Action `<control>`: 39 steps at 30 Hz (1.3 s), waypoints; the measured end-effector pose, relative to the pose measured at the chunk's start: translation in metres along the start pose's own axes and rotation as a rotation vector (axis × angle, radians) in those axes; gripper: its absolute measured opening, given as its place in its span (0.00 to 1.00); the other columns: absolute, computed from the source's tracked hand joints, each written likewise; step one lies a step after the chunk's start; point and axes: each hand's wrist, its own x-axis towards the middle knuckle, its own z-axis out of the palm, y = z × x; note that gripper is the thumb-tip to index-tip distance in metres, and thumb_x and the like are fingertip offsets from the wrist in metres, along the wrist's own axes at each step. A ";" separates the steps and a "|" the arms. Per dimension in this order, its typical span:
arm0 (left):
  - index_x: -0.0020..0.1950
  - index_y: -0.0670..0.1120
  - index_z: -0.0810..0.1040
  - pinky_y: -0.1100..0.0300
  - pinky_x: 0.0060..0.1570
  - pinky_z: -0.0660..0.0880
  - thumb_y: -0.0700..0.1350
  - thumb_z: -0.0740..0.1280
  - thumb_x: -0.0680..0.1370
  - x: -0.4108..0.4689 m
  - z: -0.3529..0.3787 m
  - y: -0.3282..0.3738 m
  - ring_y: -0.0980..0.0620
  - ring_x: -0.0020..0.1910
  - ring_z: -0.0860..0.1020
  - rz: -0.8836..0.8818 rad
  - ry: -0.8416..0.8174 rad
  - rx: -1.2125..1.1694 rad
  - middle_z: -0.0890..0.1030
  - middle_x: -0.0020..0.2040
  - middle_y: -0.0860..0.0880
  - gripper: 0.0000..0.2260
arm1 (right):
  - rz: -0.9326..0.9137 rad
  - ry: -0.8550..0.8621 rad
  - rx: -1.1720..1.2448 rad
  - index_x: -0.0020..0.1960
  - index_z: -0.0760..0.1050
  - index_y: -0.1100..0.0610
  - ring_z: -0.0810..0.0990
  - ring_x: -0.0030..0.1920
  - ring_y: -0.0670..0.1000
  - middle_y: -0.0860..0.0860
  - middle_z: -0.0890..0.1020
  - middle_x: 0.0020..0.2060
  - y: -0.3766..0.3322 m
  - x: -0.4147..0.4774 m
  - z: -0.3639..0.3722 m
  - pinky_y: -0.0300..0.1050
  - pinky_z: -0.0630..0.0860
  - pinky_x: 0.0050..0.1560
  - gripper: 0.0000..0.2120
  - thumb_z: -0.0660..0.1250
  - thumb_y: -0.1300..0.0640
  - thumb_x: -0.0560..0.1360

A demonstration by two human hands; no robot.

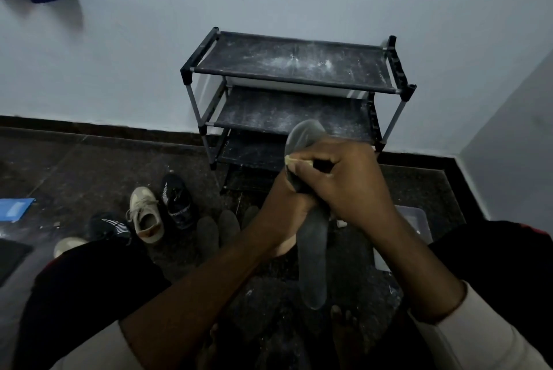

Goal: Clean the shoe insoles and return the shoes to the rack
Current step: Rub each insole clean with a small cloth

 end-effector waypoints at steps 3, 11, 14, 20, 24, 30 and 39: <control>0.64 0.39 0.74 0.47 0.51 0.82 0.29 0.65 0.79 0.000 -0.004 0.000 0.46 0.55 0.84 0.007 -0.020 -0.052 0.82 0.55 0.39 0.15 | 0.034 0.060 -0.011 0.49 0.87 0.52 0.84 0.44 0.40 0.44 0.87 0.44 0.009 0.005 -0.010 0.48 0.82 0.48 0.04 0.75 0.56 0.75; 0.56 0.41 0.75 0.62 0.43 0.82 0.28 0.62 0.80 0.001 0.000 0.002 0.53 0.47 0.84 0.030 0.019 0.016 0.86 0.44 0.52 0.10 | 0.003 -0.014 0.010 0.49 0.87 0.52 0.84 0.46 0.38 0.42 0.87 0.45 0.004 0.002 -0.005 0.45 0.82 0.50 0.04 0.75 0.56 0.75; 0.67 0.42 0.73 0.38 0.56 0.80 0.29 0.66 0.79 -0.003 0.004 0.004 0.43 0.56 0.82 -0.019 -0.017 -0.061 0.81 0.59 0.37 0.19 | 0.023 0.076 0.006 0.50 0.87 0.53 0.84 0.45 0.40 0.44 0.87 0.45 0.009 0.009 -0.010 0.46 0.81 0.50 0.05 0.76 0.56 0.75; 0.56 0.48 0.75 0.64 0.45 0.81 0.35 0.64 0.80 0.005 0.009 0.002 0.53 0.49 0.83 0.015 0.031 -0.061 0.85 0.42 0.54 0.09 | -0.017 -0.004 0.024 0.50 0.87 0.53 0.84 0.46 0.39 0.43 0.87 0.46 0.004 0.003 -0.007 0.44 0.82 0.50 0.05 0.75 0.57 0.75; 0.65 0.55 0.75 0.42 0.57 0.80 0.30 0.65 0.80 0.000 0.007 0.002 0.45 0.62 0.81 0.034 -0.047 -0.081 0.83 0.58 0.47 0.22 | -0.011 0.099 0.017 0.49 0.87 0.55 0.84 0.44 0.42 0.46 0.87 0.44 0.009 0.009 -0.010 0.48 0.81 0.49 0.04 0.75 0.58 0.74; 0.61 0.42 0.75 0.57 0.44 0.81 0.25 0.66 0.76 0.004 -0.001 0.002 0.50 0.50 0.84 0.064 0.010 -0.012 0.83 0.49 0.45 0.18 | -0.001 0.037 -0.002 0.49 0.87 0.53 0.84 0.44 0.41 0.44 0.87 0.44 0.007 0.003 -0.009 0.47 0.82 0.48 0.04 0.75 0.56 0.75; 0.54 0.35 0.74 0.68 0.37 0.78 0.28 0.60 0.80 0.004 0.009 0.006 0.58 0.39 0.84 0.070 0.050 0.023 0.81 0.38 0.40 0.07 | 0.016 0.058 -0.013 0.49 0.87 0.53 0.84 0.44 0.40 0.44 0.86 0.44 0.005 0.001 -0.007 0.46 0.82 0.48 0.04 0.76 0.56 0.75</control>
